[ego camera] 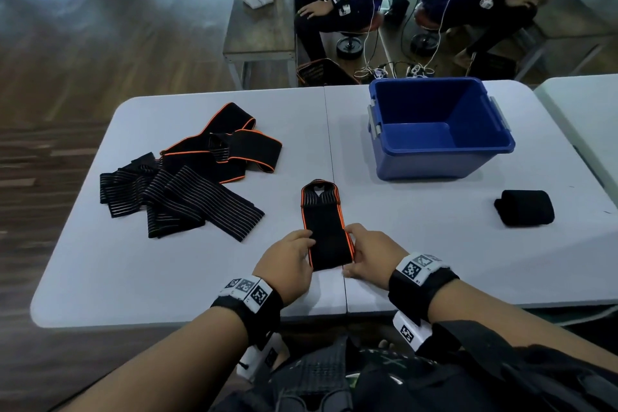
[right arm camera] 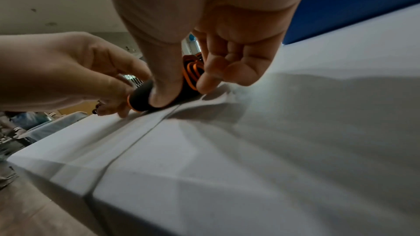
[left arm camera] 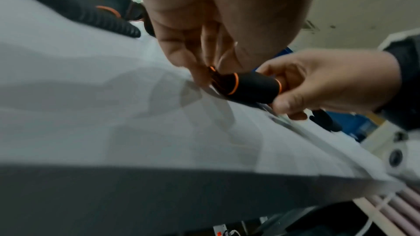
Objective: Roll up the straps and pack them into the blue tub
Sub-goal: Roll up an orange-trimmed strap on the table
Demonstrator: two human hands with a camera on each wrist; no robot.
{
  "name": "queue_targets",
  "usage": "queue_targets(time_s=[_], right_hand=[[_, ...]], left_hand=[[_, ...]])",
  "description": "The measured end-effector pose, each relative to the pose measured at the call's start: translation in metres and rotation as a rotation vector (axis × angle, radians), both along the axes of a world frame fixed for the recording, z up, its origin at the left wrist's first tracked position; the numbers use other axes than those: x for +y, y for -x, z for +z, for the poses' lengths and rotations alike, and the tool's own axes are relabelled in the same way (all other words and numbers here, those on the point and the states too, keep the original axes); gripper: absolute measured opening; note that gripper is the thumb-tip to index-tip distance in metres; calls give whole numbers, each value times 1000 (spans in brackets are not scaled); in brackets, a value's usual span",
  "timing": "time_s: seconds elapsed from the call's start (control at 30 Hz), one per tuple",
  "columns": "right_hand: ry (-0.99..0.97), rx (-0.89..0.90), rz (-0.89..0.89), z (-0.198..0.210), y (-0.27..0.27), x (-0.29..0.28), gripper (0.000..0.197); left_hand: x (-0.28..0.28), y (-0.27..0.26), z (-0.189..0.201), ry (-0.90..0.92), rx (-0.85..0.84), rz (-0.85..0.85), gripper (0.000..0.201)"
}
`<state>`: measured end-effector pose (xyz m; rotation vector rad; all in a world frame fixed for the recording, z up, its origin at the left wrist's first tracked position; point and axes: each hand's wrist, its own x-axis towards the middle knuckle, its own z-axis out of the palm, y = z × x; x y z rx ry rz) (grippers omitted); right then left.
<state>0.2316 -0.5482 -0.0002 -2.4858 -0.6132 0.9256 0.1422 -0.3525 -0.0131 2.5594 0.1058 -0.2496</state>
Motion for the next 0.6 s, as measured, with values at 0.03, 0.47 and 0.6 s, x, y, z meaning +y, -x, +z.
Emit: queue_targets(time_s=[0.03, 0.47, 0.6], right_hand=[[-2, -5, -8, -2, -3, 0, 76], [-123, -17, -192, -8, -19, 12, 36], [-72, -15, -217, -7, -24, 24, 49]], left_hand=[[3, 0, 2, 13, 22, -13, 50], [14, -22, -5, 364, 109, 478, 32], [16, -35, 2, 187, 102, 472, 19]])
